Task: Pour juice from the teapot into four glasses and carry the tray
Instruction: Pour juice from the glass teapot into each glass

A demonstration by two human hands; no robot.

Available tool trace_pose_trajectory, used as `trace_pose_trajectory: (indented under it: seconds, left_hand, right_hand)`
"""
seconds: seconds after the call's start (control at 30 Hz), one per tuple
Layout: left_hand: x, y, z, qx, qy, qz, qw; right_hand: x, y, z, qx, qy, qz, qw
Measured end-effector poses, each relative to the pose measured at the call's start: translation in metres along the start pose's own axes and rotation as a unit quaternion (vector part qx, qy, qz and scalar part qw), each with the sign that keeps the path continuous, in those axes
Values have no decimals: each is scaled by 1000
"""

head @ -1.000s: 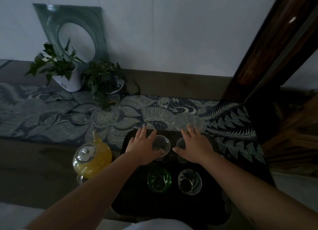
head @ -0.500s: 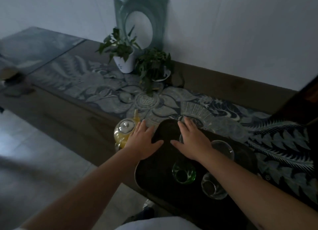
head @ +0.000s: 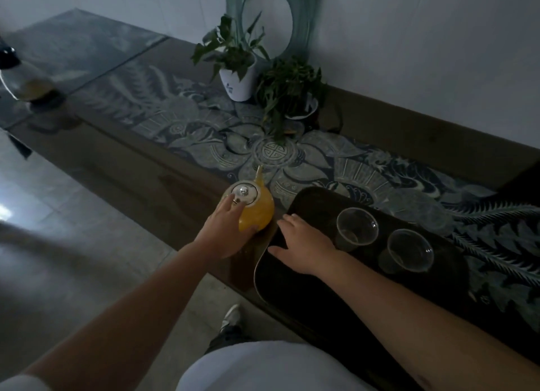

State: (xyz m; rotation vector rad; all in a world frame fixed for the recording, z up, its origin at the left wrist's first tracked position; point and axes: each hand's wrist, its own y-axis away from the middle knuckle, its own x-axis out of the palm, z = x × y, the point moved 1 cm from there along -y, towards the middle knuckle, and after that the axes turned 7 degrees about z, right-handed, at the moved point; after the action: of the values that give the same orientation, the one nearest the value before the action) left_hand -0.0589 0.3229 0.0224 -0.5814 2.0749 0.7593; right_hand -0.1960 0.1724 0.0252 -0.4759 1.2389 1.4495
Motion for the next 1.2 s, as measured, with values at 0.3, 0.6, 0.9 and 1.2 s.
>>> trace_pose_trajectory:
  seconds: [0.3,0.6,0.9,1.2]
  left_hand:
    - [-39,-53,41,85,31,25,996]
    - [-57,-104,73,237,18,98,966]
    - [-55,-120,76,308,41,128,942]
    - [-53,-112,76,312,80,111,940]
  right_hand:
    - [22,-43,50,36,-138,-102,985]
    - [58,-80,90,156,-424,-94,887]
    - [65,-92,105,200,-681,-77,700]
    - [69,-83,101,225,-685,-113,683]
